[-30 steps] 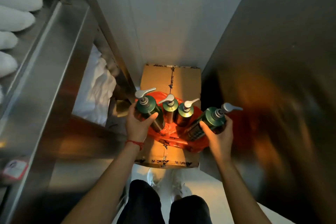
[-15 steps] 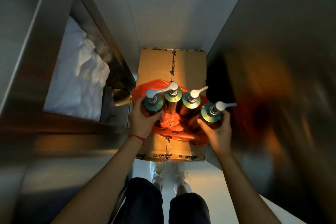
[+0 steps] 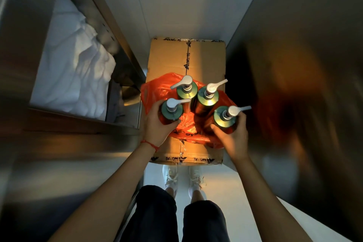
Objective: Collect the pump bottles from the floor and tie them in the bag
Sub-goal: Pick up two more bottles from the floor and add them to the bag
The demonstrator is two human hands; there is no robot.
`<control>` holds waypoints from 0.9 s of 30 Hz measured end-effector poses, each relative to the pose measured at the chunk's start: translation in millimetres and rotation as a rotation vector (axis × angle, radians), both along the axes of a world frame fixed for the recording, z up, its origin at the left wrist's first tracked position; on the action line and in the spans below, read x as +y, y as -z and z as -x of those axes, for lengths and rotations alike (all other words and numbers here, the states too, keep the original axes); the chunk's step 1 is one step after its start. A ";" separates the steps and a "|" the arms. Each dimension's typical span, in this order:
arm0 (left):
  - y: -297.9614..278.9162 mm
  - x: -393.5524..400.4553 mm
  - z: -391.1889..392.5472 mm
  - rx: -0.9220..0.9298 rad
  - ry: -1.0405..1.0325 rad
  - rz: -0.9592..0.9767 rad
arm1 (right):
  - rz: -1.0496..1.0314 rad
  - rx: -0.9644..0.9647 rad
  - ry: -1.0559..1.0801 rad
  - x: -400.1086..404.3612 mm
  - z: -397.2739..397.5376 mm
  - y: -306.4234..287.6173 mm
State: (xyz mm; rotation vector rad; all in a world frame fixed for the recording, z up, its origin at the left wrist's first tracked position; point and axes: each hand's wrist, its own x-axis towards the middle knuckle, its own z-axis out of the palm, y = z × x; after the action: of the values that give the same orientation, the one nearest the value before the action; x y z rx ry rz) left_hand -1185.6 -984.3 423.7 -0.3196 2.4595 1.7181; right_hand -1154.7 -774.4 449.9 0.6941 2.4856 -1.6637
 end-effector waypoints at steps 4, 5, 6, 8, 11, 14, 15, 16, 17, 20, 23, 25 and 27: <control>-3.6 3.9 -1.2 0.046 0.043 0.043 | -0.027 0.030 -0.047 -5.3 -0.6 -1.1; -4.7 4.9 -1.2 0.053 0.046 0.049 | -0.023 0.036 -0.060 -6.7 -0.4 -1.7; -5.6 5.9 -1.1 0.059 0.047 0.055 | -0.016 0.041 -0.072 -7.9 -0.2 -2.2; -6.6 7.3 -0.9 0.069 0.046 0.062 | -0.015 0.047 -0.093 -9.9 0.1 -2.9; -7.3 8.8 -0.5 0.071 0.056 0.066 | -0.029 0.056 -0.107 -11.2 0.4 -3.7; -8.1 11.6 -0.6 0.080 0.067 0.083 | -0.033 0.060 -0.114 -11.7 0.6 -4.3; -9.0 12.7 -0.8 0.084 0.066 0.086 | -0.036 0.062 -0.119 -11.7 0.5 -4.3; -11.0 14.2 -1.0 0.087 0.066 0.085 | -0.040 0.068 -0.124 -11.6 0.6 -4.5; -13.2 16.1 -1.2 0.087 0.066 0.080 | -0.042 0.075 -0.128 -11.5 0.6 -4.6; -18.4 22.9 -1.4 0.085 0.110 0.059 | -0.040 0.084 -0.134 -12.1 0.9 -4.9; -15.9 29.9 -2.1 0.056 0.153 0.030 | -0.028 0.074 -0.145 -14.3 -0.2 -2.6; -11.6 32.6 -2.9 0.038 0.161 0.037 | -0.017 0.060 -0.153 -15.8 -1.0 -0.9; -9.4 34.0 -3.3 0.034 0.171 0.053 | -0.013 0.052 -0.155 -16.4 -1.1 0.0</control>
State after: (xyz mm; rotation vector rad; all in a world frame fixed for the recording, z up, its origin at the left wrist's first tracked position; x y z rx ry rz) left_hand -1182.3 -950.3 433.1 -0.0827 2.4791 1.6047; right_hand -1153.6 -790.9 449.9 0.4516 2.5145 -1.6330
